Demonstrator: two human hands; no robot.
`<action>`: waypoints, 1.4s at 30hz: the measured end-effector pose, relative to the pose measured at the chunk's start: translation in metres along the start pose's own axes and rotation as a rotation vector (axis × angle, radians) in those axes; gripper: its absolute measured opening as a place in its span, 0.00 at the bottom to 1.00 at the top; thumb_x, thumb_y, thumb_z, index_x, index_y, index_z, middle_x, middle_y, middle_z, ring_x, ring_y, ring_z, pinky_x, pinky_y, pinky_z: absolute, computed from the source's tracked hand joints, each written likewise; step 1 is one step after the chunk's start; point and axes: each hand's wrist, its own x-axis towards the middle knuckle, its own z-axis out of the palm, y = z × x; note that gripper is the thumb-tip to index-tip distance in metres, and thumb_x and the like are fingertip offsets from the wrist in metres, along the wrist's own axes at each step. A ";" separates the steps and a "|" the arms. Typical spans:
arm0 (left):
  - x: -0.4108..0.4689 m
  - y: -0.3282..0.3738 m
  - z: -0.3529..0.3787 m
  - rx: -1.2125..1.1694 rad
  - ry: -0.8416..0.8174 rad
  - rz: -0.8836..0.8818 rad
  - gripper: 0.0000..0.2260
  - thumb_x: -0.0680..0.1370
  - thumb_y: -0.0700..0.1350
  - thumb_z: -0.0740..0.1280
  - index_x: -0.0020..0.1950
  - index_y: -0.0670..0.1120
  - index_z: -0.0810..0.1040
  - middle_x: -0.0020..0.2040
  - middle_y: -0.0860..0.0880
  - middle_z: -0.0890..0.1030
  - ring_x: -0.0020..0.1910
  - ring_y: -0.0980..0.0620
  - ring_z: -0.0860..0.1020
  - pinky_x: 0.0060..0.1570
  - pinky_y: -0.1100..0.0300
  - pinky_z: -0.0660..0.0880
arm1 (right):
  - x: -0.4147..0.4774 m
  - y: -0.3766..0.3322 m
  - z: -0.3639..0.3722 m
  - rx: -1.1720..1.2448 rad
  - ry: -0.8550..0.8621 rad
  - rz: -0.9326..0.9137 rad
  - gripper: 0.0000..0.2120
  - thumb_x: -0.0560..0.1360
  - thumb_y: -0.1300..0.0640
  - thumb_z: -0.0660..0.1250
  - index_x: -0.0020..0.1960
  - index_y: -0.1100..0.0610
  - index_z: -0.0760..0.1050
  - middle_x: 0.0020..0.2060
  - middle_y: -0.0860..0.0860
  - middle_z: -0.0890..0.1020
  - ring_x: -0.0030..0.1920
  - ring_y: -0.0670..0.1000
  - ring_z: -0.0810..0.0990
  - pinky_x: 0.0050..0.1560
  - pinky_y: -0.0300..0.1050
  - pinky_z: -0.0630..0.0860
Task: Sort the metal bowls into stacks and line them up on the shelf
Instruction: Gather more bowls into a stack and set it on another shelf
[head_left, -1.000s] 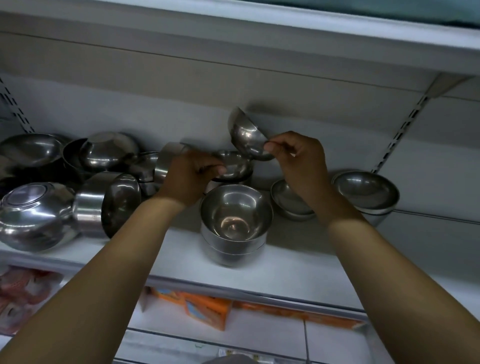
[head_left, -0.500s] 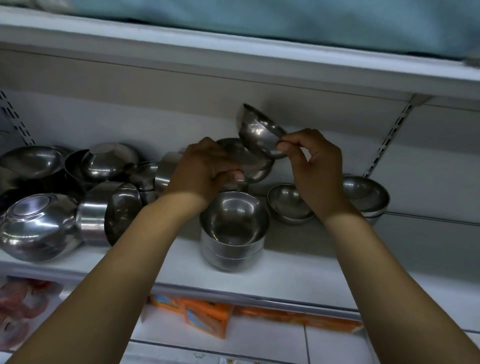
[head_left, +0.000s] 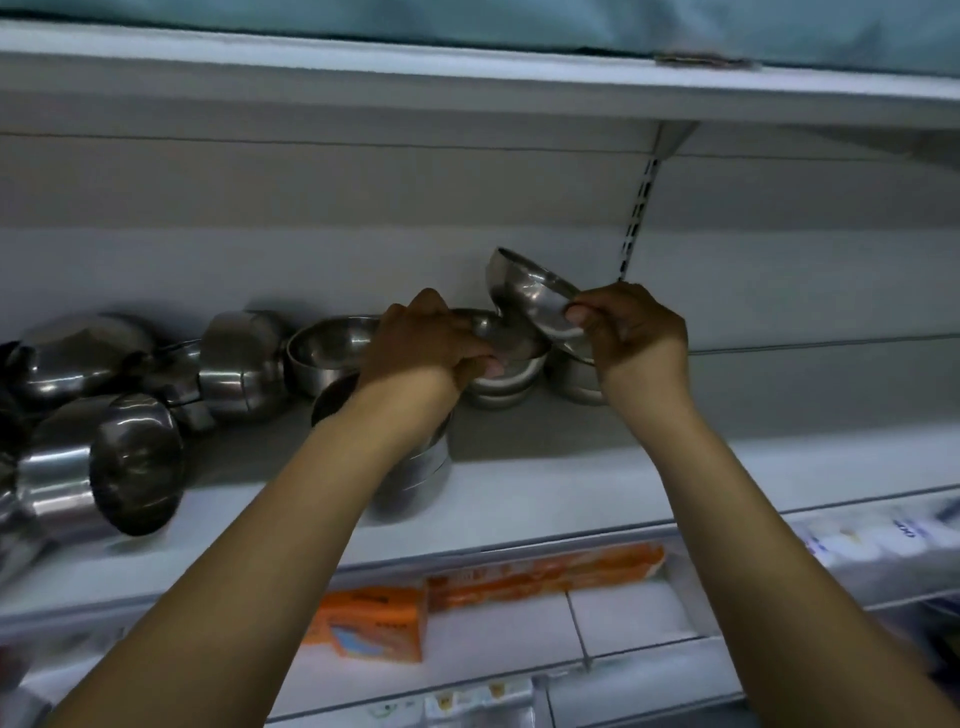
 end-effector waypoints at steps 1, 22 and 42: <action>0.004 0.001 0.001 0.031 -0.039 -0.025 0.17 0.78 0.62 0.60 0.59 0.61 0.83 0.60 0.50 0.76 0.61 0.41 0.72 0.60 0.55 0.65 | -0.002 0.004 -0.001 0.004 0.005 0.015 0.05 0.76 0.63 0.70 0.46 0.59 0.85 0.43 0.53 0.82 0.46 0.57 0.81 0.53 0.48 0.77; 0.023 -0.039 0.020 -0.271 -0.093 0.016 0.04 0.72 0.48 0.78 0.45 0.51 0.89 0.39 0.61 0.80 0.43 0.65 0.78 0.46 0.70 0.68 | 0.013 0.035 0.041 -0.023 -0.223 -0.039 0.05 0.76 0.63 0.71 0.46 0.58 0.86 0.41 0.48 0.82 0.45 0.52 0.78 0.47 0.34 0.67; -0.037 -0.096 -0.023 -0.147 0.097 -0.445 0.10 0.74 0.49 0.77 0.54 0.49 0.87 0.55 0.46 0.83 0.46 0.52 0.76 0.46 0.67 0.67 | -0.011 0.034 0.075 -0.108 -0.536 -0.016 0.12 0.78 0.48 0.69 0.53 0.55 0.84 0.51 0.53 0.86 0.50 0.53 0.84 0.54 0.50 0.79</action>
